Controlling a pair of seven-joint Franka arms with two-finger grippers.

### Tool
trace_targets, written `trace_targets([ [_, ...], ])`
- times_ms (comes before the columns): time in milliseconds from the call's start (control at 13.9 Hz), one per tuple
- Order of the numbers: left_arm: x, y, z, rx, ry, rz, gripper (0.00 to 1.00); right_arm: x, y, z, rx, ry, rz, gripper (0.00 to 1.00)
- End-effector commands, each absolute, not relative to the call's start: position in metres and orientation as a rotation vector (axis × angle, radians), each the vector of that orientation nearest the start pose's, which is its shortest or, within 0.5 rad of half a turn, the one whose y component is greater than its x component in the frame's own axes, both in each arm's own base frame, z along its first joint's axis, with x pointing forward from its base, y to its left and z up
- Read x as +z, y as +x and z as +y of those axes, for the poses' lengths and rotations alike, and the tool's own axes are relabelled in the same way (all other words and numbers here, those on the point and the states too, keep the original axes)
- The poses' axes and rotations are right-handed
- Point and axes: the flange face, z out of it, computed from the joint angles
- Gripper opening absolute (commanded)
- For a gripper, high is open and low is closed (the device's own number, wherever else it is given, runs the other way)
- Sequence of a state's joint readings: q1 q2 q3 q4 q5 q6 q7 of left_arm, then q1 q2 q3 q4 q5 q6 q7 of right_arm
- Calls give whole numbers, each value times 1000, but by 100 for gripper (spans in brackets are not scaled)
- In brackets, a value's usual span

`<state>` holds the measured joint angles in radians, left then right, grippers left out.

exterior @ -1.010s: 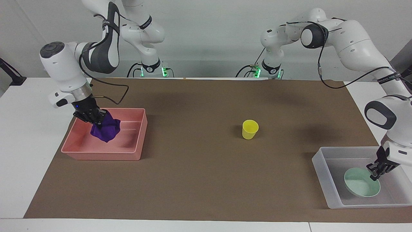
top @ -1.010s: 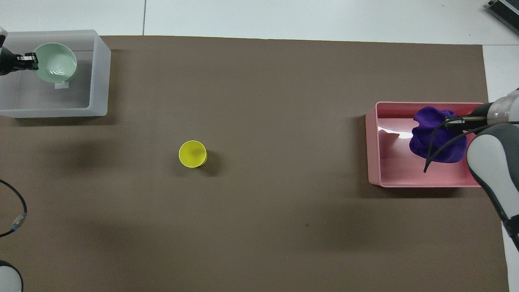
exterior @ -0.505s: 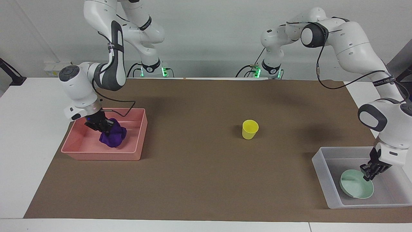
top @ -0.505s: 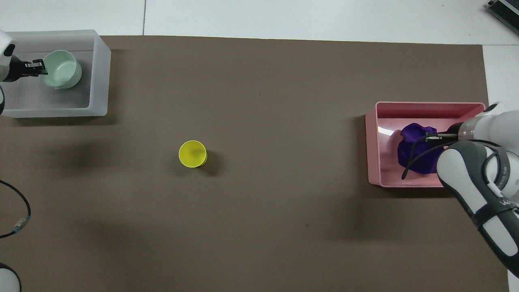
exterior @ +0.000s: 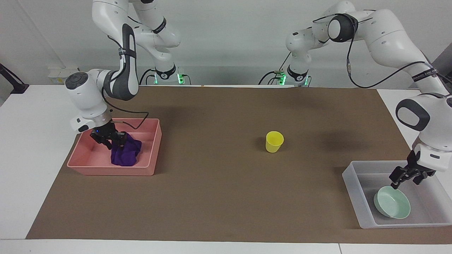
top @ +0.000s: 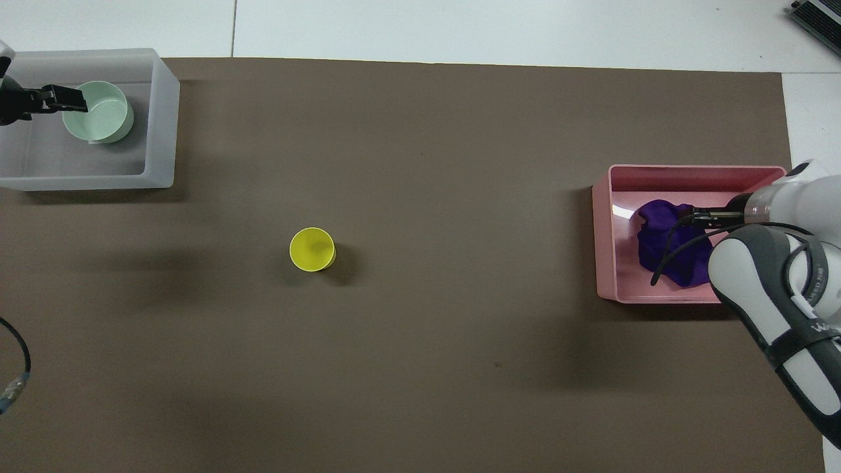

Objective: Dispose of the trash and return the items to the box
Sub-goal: 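Reach the left gripper to the yellow cup while the right gripper withdraws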

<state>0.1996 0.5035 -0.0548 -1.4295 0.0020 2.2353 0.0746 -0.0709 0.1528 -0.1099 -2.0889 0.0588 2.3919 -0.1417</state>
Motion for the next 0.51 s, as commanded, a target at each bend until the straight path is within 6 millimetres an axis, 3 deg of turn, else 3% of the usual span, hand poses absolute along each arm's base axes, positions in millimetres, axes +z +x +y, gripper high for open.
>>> trace_targets([
  [0,454,658,66,-392,-3089,-15,100,395,580,-93,-228,-3122,151,100],
  [144,459,632,26,-360,-3099,75,100,409,580,-57,-230,-3120,175,100],
  [216,462,622,0,-342,-3103,130,100,416,578,-53,-225,-3132,229,100],
  [361,451,606,-61,-282,-3111,267,100,442,570,-20,-234,-3154,233,100],
  [433,446,598,-86,-280,-3111,316,100,459,564,-19,-231,-3152,249,100],
])
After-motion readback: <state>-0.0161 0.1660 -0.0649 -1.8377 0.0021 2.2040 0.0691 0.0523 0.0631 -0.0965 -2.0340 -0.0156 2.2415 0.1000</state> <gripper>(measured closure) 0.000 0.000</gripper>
